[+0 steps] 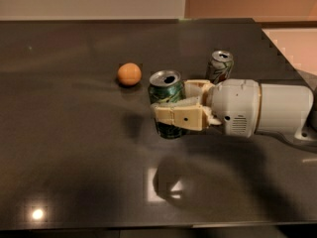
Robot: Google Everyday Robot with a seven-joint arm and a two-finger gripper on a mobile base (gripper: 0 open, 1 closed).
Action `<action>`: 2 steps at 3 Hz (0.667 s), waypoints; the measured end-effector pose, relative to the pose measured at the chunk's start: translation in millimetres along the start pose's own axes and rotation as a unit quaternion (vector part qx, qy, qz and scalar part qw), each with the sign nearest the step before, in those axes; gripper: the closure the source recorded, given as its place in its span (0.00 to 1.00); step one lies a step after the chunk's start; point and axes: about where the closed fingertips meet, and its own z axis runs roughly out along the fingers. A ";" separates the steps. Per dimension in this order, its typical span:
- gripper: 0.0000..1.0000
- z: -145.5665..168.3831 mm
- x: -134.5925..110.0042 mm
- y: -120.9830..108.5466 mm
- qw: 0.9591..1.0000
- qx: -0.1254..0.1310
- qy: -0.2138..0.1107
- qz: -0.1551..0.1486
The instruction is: Place green can upright
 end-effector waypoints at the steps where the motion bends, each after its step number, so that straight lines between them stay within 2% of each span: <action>1: 1.00 -8.0 -3.9 3.1 1.000 0.023 0.021 0.000; 2: 1.00 -19.7 -13.1 7.4 0.999 0.029 0.019 -0.009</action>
Offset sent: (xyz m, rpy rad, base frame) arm -0.0006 -0.0454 -0.0221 -0.0307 -0.2315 0.0891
